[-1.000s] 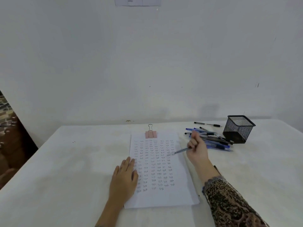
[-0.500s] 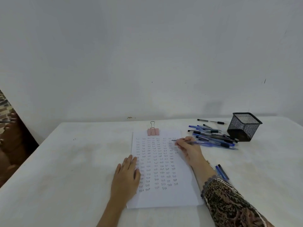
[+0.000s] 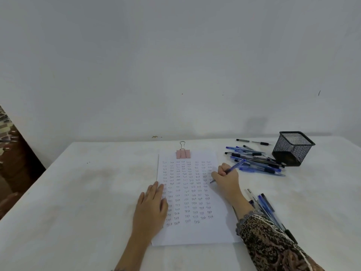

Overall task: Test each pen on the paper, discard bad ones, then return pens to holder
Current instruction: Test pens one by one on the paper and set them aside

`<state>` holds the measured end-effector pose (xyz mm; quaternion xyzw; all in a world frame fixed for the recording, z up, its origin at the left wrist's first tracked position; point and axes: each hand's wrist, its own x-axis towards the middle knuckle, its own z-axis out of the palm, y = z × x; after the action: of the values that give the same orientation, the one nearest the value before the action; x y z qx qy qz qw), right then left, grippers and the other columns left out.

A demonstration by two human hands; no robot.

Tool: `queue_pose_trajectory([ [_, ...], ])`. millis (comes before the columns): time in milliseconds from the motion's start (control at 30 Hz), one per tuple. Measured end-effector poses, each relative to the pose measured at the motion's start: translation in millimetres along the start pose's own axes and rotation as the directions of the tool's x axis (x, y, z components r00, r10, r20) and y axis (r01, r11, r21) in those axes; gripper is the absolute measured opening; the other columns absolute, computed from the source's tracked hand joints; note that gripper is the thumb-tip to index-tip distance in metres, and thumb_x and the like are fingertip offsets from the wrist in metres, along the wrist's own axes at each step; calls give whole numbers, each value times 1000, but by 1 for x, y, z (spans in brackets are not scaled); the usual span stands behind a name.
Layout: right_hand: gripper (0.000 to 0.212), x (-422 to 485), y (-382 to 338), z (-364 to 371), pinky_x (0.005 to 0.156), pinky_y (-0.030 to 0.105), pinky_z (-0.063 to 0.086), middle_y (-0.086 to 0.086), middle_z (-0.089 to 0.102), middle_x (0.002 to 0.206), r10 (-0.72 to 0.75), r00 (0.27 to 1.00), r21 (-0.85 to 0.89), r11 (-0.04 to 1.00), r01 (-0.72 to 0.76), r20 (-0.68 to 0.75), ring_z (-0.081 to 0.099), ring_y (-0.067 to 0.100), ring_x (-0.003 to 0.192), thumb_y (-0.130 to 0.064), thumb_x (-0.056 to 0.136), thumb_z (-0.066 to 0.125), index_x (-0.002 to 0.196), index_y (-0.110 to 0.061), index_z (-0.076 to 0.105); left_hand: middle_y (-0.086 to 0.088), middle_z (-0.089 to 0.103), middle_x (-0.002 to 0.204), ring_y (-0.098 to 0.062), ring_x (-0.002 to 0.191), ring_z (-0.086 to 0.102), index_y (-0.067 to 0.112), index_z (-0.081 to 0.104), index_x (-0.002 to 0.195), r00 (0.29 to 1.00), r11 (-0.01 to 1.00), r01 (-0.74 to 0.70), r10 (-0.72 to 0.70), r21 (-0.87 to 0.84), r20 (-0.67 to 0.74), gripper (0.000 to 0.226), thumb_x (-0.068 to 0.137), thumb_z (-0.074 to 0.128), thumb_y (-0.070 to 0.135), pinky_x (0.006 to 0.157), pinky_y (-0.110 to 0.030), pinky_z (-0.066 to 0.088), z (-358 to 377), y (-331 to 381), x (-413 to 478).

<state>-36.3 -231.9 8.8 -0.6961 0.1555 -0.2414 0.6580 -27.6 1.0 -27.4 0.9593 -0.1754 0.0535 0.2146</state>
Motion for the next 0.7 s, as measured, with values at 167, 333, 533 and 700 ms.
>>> queue_pose_trajectory([
  [167,53,0,0,0,47,9,24,-1,24,59,-15,999,-5,1000,15,-30,22,2,43,24,70,48,53,-19,22,6,14,154,-8,142,9,22,21,145,1000,1000,-3,3,9,7,89,67,-10,52,111,-22,-2,0,-1,0],
  [333,54,1,0,-1,46,10,23,-2,21,57,-14,1000,-12,1000,14,18,20,3,43,24,70,48,53,-20,21,5,14,154,-8,142,10,22,21,145,1000,1000,2,-2,11,6,89,67,-10,52,111,-22,-2,0,0,0],
  [533,53,1,2,-2,46,10,26,-2,24,56,-27,999,-40,999,25,-39,23,2,42,22,70,49,51,-19,22,7,12,155,-7,142,8,23,19,145,1000,1000,12,-12,24,18,91,65,-12,52,113,-23,-1,-1,1,1],
  [700,53,2,2,-2,52,16,25,-3,22,56,-35,999,-63,997,33,-37,21,4,46,21,69,50,50,-19,20,8,10,155,-7,142,7,25,17,146,999,999,21,-22,34,33,92,64,-13,52,113,-23,-1,-2,0,-1],
])
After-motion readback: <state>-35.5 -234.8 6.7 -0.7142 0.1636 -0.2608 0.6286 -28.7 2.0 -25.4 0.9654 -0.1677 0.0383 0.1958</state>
